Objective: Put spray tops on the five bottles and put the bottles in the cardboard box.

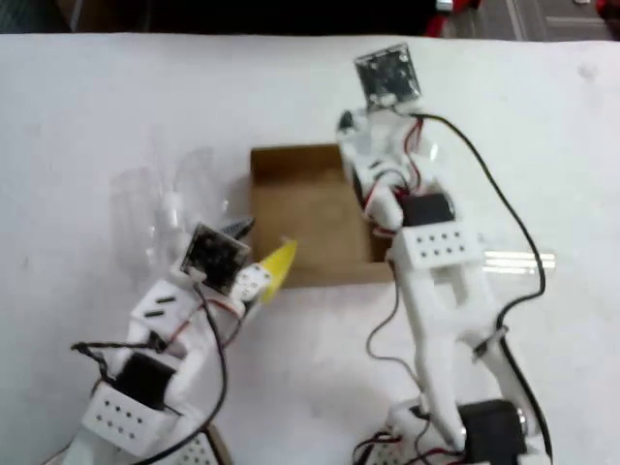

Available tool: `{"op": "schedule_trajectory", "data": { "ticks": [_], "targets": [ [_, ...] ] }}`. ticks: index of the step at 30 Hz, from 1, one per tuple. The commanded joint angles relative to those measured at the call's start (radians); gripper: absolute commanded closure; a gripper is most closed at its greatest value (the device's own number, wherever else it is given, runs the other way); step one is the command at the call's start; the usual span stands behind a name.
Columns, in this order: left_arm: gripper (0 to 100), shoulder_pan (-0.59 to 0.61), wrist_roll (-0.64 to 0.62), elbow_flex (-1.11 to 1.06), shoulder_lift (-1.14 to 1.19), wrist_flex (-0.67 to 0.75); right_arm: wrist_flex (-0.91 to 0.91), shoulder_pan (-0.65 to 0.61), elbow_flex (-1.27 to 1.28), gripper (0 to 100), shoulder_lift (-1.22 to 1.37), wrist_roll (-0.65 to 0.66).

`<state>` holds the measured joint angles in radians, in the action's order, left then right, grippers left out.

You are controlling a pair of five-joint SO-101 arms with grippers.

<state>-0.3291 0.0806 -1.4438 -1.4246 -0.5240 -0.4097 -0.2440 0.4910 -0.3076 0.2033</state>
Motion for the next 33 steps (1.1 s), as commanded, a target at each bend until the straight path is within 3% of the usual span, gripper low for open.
{"op": "schedule_trajectory", "data": {
  "ticks": [1,17,21,33],
  "targets": [
    [79,0.002,0.014,0.009,-0.016,0.025,0.067,0.01,-0.012,98.2,0.03,-0.017],
    [79,0.002,0.014,0.009,-0.016,0.025,0.259,0.053,-0.012,98.2,0.257,-0.023],
    [79,0.002,0.014,0.009,-0.016,0.025,0.302,0.056,-0.012,98.2,0.28,-0.103],
    [79,0.002,0.014,0.009,-0.016,0.025,0.305,0.068,-0.021,98.2,0.286,-0.13]
  ]
}}
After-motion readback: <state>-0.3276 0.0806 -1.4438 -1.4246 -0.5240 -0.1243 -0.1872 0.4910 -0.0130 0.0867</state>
